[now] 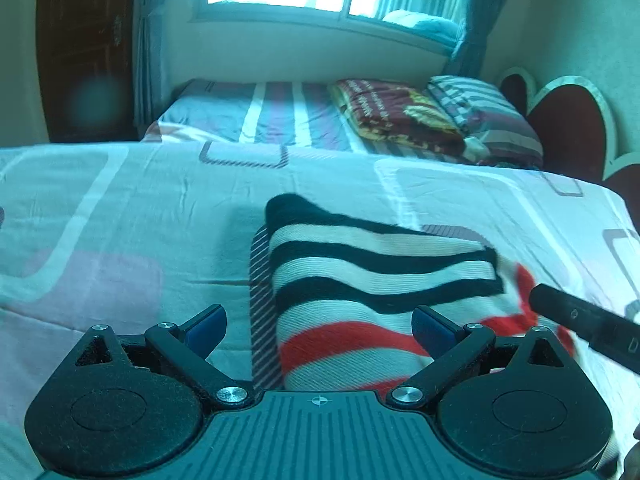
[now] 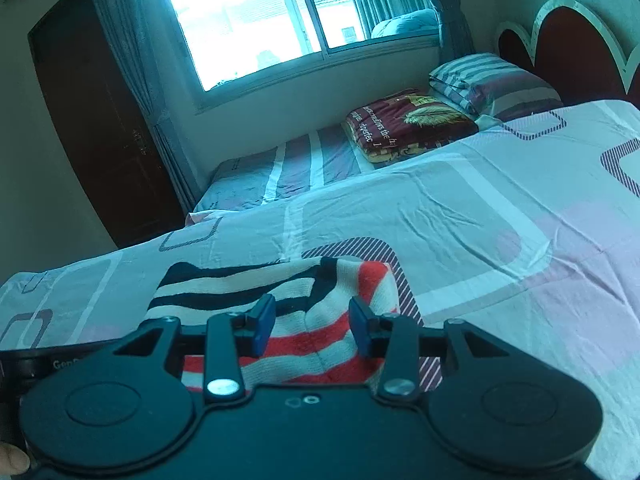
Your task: Fold small clothes
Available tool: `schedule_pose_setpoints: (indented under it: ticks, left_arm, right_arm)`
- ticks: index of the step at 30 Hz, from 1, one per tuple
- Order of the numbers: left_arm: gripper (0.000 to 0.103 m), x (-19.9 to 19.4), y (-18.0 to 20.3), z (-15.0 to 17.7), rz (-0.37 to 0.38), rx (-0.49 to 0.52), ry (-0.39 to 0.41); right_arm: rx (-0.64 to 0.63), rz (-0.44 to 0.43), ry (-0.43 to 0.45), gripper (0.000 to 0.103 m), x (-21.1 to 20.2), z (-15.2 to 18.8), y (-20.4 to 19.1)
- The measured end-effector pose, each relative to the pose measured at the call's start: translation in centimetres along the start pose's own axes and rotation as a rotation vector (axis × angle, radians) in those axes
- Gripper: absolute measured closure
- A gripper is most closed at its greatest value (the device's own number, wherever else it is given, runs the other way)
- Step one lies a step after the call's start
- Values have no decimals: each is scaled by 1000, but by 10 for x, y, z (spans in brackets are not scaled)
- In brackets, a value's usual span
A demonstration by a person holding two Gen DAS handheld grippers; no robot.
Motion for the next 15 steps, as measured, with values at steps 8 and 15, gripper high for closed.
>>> schedule_pose_setpoints:
  ticks: [8, 15]
  left_arm:
    - [5, -26, 11, 31, 38, 38, -18]
    - [5, -21, 6, 48, 46, 31, -24]
  right_arm:
    - [-100, 49, -8, 63, -29, 23, 0]
    - [-84, 119, -83, 63, -13, 52, 22]
Point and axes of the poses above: each gripper's, at about its wrist camera, not at the fingertips, and x roughly the way its jaws point, y to its right, z to its underside, the point moved 7 cm from there along x, roughly the way its jaws point, and after that the axes turned 4 degrees about -y, right-handed, at the moved point
